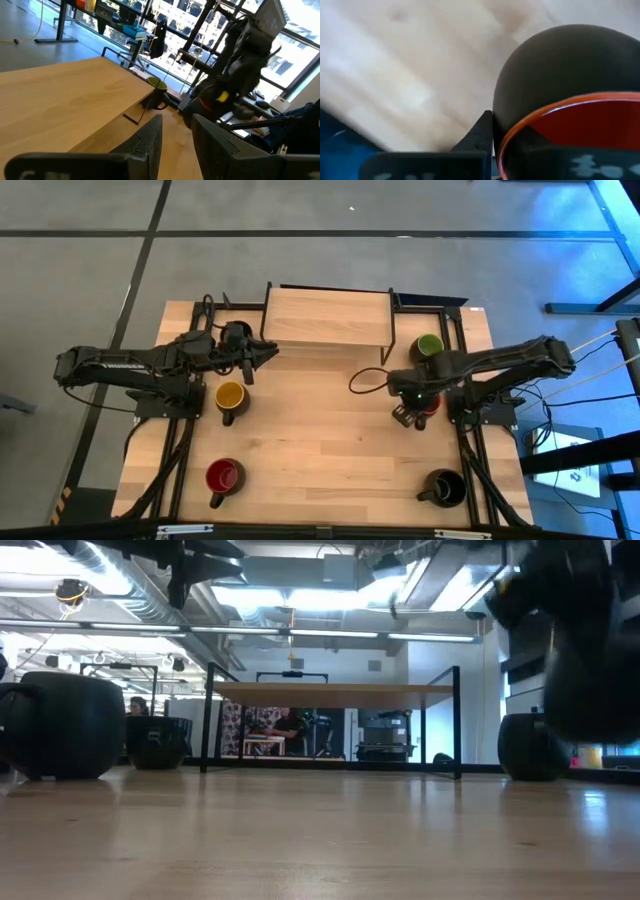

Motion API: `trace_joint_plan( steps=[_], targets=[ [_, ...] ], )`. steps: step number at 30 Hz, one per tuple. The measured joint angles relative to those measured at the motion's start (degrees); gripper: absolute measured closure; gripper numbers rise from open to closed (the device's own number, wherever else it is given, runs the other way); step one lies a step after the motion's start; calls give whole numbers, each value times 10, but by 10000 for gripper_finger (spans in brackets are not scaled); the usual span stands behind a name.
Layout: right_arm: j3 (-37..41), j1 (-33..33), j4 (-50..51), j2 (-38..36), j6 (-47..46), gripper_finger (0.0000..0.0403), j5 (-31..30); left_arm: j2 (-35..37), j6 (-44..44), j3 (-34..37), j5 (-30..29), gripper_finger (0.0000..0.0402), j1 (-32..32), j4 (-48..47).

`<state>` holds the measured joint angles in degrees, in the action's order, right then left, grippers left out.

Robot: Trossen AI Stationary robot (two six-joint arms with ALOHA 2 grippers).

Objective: Place coffee mugs
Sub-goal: Put the orange cup on the shelf

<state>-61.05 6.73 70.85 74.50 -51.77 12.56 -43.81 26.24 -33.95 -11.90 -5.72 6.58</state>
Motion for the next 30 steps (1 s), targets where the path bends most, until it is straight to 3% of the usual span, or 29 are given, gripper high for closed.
trace_joint_plan(
  steps=[4,13,21,30],
  targets=[
    [-91,18,18,0,29,398,-17,0,0,0,0,302,0,4],
    [-298,3,93,57,122,399,-144,0,2,0,0,302,0,4],
    [-486,-87,194,178,236,399,-169,0,4,0,0,302,0,4],
    [-562,-204,191,260,340,399,-159,0,5,0,0,302,0,4]
  ],
)
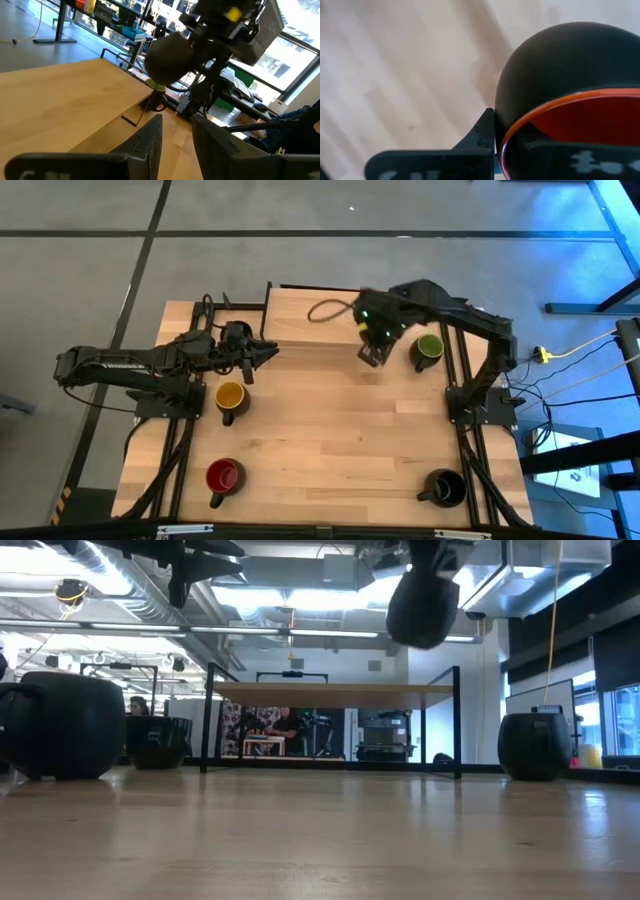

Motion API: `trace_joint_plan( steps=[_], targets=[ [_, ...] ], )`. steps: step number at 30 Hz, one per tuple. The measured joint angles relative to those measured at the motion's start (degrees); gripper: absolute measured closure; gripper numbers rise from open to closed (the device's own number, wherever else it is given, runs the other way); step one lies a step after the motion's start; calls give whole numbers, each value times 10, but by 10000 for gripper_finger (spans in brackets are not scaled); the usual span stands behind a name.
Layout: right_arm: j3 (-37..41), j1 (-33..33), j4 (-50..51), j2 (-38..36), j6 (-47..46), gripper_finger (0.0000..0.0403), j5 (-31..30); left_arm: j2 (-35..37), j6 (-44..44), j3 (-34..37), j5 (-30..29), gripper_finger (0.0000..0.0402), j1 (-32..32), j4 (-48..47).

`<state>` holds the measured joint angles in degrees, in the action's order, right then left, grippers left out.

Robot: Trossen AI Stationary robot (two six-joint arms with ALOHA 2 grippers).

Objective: Place coffee mugs
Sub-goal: Put the orange cup on the shelf

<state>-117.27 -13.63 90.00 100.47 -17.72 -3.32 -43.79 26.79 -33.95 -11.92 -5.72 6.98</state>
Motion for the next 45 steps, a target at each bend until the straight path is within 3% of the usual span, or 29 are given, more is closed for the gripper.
trace_joint_plan(
  steps=[7,11,17,24,45],
  targets=[
    [-1,-86,-42,35,51,399,1,0,0,0,-10,302,0,0],
    [-1,-125,-44,51,68,397,39,0,0,0,-22,302,0,0],
    [-1,-168,-48,63,92,398,87,0,0,0,-26,302,0,-1],
    [-1,-205,-56,63,101,397,92,0,0,0,-27,302,0,-1],
    [6,-228,-75,77,125,395,100,0,0,0,-26,302,0,-1]
  ],
)
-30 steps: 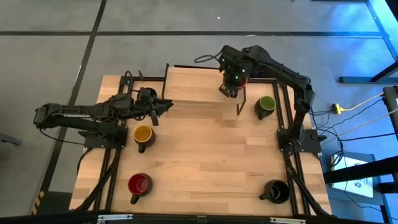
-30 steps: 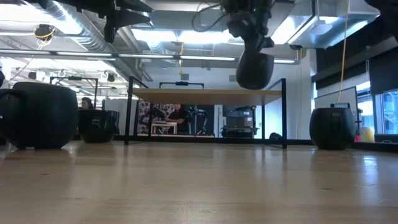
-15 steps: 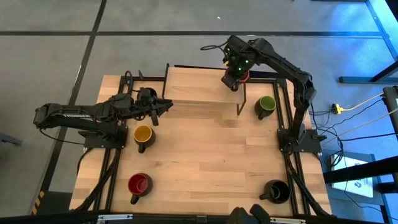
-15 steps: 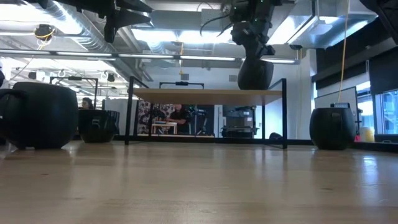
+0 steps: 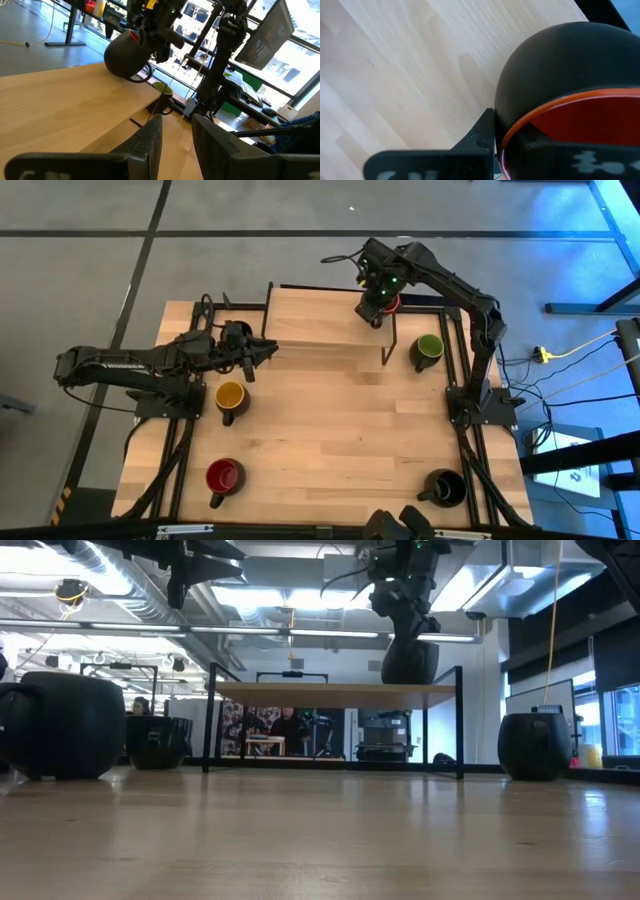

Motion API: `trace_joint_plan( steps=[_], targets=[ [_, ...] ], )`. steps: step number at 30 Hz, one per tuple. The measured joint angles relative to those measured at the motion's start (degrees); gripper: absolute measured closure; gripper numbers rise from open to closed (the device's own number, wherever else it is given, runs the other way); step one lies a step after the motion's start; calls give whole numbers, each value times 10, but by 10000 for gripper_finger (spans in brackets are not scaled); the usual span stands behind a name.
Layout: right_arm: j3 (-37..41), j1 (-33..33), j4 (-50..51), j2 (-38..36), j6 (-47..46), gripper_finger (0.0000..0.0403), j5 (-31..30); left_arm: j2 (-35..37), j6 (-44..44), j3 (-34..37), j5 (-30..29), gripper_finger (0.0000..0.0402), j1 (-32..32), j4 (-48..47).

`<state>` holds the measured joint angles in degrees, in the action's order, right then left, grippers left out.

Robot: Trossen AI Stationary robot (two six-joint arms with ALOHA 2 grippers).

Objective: Place coffee mugs
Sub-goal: Put the orange cup on the shelf

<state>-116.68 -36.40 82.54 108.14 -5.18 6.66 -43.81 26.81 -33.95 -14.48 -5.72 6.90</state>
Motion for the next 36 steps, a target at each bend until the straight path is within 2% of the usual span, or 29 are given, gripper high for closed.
trace_joint_plan(
  steps=[8,16,20,36],
  targets=[
    [0,0,0,0,5,388,0,0,0,0,0,302,0,0],
    [0,0,-4,-2,11,314,-22,0,0,0,0,302,0,0],
    [0,0,-5,-2,12,294,-31,0,0,0,0,302,0,0],
    [1,0,-64,-2,-9,290,-102,0,0,0,0,302,0,0]
  ],
)
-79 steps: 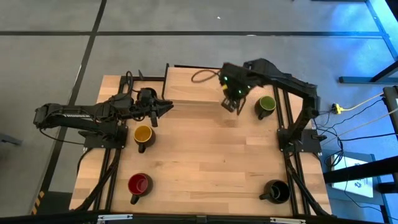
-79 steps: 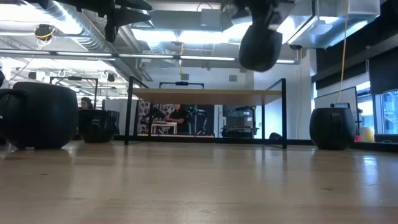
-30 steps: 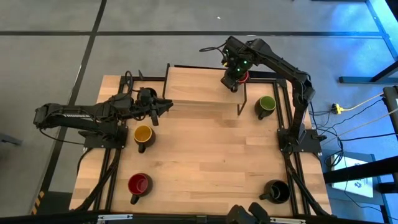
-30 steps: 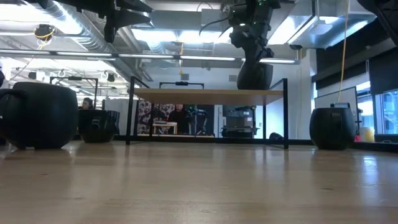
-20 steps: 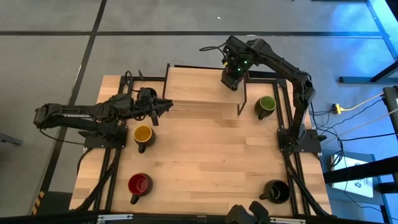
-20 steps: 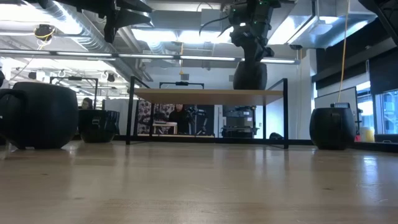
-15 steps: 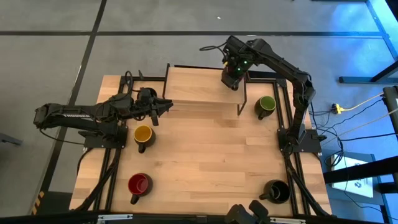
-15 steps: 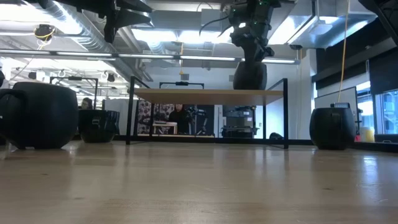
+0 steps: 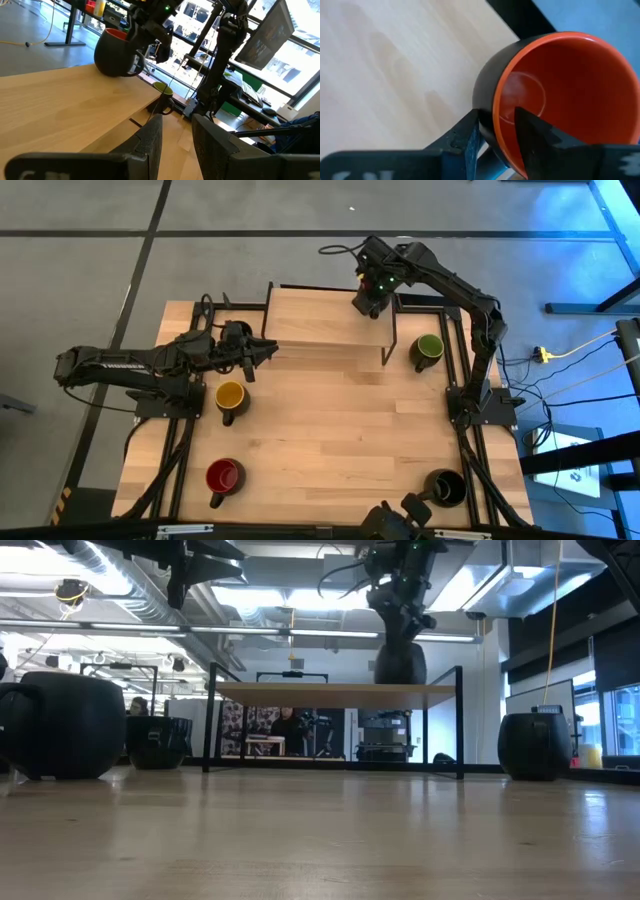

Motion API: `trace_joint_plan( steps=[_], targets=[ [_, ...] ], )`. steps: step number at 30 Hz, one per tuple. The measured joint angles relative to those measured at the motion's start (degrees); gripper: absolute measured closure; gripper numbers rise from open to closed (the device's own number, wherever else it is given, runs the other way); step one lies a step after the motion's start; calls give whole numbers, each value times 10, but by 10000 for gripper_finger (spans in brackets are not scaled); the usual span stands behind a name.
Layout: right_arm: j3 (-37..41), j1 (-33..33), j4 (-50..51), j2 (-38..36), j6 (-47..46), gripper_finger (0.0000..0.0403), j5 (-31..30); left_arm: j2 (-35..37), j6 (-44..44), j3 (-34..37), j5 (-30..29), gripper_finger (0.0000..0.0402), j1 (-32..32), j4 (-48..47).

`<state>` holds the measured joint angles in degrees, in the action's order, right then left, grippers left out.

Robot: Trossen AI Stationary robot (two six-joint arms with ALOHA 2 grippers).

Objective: Place coffee mugs
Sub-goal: Put the orange cup on the shelf, then put the yellow cup on the shelf

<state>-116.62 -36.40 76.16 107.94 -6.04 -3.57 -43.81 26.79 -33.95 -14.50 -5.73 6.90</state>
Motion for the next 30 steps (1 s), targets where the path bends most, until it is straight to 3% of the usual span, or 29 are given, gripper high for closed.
trace_joint_plan(
  steps=[19,30],
  targets=[
    [0,0,-2,0,-1,288,-15,0,0,0,4,302,0,0],
    [-15,0,13,1,3,199,-40,0,1,0,5,302,0,0]
  ],
)
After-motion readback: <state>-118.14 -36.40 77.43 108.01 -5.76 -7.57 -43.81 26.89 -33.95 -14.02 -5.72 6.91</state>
